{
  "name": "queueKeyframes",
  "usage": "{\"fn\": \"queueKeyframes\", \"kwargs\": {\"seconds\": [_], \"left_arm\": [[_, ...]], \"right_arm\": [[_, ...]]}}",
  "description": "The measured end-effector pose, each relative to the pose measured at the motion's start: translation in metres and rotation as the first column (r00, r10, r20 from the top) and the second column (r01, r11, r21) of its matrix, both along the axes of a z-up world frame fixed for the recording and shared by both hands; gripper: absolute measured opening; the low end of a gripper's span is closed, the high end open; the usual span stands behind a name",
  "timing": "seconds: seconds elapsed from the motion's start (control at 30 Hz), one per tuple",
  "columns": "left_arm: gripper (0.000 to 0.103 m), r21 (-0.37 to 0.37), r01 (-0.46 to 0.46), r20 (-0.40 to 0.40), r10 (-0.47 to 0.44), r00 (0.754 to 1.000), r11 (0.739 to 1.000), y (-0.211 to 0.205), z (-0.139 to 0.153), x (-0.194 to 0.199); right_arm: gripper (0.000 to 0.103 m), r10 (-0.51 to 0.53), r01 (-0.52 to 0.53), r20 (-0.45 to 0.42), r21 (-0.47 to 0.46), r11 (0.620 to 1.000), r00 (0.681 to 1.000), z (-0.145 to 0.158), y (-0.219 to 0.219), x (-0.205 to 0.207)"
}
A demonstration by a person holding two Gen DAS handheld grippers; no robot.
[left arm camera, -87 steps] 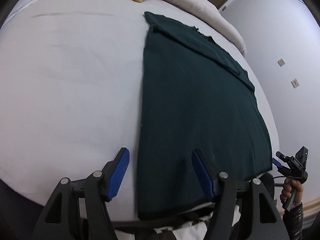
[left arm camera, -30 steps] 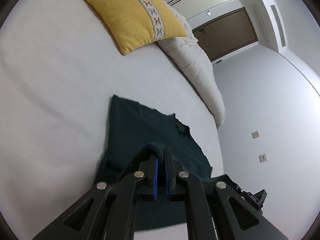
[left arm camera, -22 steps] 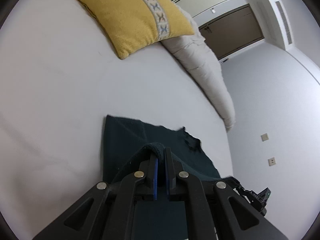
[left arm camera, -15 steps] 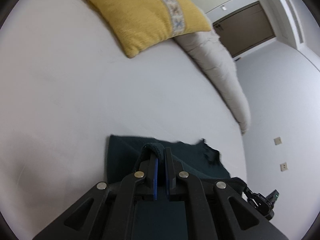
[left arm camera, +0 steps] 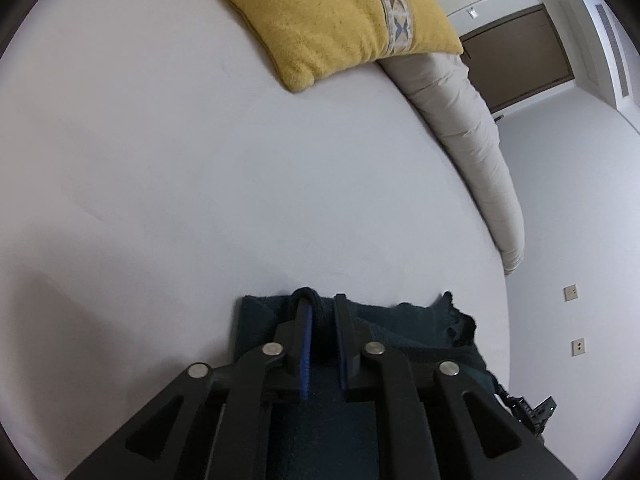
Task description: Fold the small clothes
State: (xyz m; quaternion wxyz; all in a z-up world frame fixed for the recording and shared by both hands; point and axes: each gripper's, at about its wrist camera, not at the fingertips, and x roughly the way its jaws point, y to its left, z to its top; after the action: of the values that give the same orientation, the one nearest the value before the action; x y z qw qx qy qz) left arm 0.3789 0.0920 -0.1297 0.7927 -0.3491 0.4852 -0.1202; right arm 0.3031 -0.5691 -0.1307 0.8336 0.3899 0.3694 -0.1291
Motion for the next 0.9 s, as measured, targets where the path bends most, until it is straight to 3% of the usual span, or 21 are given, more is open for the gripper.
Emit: {"fn": "queueKeyframes", "kwargs": {"seconds": [0.03,0.07,0.1,0.13,0.23,0.37,0.57,0.63,0.67,0.7,0.77,0.83,0.9], "left_arm": [[0.027,0.005,-0.011,0.014,0.011,1.0,1.0,0.002,0.005,-0.002],[0.047,0.019,-0.022,0.026,0.022,0.999,1.0,0.005,0.01,-0.007],[0.06,0.029,-0.043,0.047,0.042,0.998,0.999,0.008,0.017,-0.009],[0.063,0.037,-0.067,0.07,0.064,0.995,0.997,0.012,0.024,-0.013],[0.063,0.055,-0.071,0.105,0.065,0.992,0.996,0.013,0.037,-0.02],[0.063,0.125,-0.005,0.159,-0.015,0.987,0.992,-0.012,0.048,-0.03],[0.063,0.262,0.088,0.14,-0.128,0.982,0.961,-0.065,0.031,-0.035],[0.06,0.348,0.078,0.134,-0.132,0.982,0.934,-0.071,0.02,-0.035],[0.049,0.383,0.075,0.14,-0.138,0.981,0.921,-0.071,0.014,-0.035],[0.045,0.402,0.074,0.145,-0.144,0.979,0.913,-0.071,0.011,-0.036],[0.044,0.411,0.085,0.159,-0.163,0.974,0.907,-0.068,0.009,-0.037],[0.039,0.414,0.09,0.163,-0.171,0.972,0.906,-0.065,0.008,-0.037],[0.036,0.399,0.086,0.175,-0.168,0.97,0.913,-0.059,0.005,-0.04]], "right_arm": [[0.03,-0.009,0.009,-0.006,-0.018,1.0,1.0,0.003,0.0,-0.002],[0.031,-0.013,0.013,-0.009,-0.026,1.0,1.0,0.007,0.002,-0.005],[0.031,-0.017,0.016,-0.013,-0.029,0.999,1.0,0.008,0.001,-0.006],[0.031,-0.022,0.021,-0.018,-0.035,0.999,1.0,0.009,0.002,-0.006],[0.031,-0.014,0.013,-0.01,-0.066,0.998,1.0,0.019,0.003,-0.023],[0.031,0.039,-0.037,0.022,-0.106,0.994,0.999,0.034,0.017,-0.035],[0.031,0.267,-0.256,0.052,-0.148,0.955,0.962,0.049,0.091,-0.013],[0.031,0.337,-0.328,0.036,-0.157,0.932,0.941,0.043,0.114,-0.006],[0.031,0.342,-0.335,0.02,-0.159,0.929,0.939,0.038,0.119,-0.002],[0.03,0.334,-0.329,0.006,-0.154,0.932,0.943,0.032,0.12,0.001],[0.025,0.287,-0.284,0.011,-0.114,0.952,0.958,0.018,0.107,0.0],[0.013,0.228,-0.226,0.061,-0.045,0.973,0.972,0.009,0.083,-0.008],[0.01,0.183,-0.182,0.066,-0.019,0.983,0.981,0.005,0.068,-0.013]]}}
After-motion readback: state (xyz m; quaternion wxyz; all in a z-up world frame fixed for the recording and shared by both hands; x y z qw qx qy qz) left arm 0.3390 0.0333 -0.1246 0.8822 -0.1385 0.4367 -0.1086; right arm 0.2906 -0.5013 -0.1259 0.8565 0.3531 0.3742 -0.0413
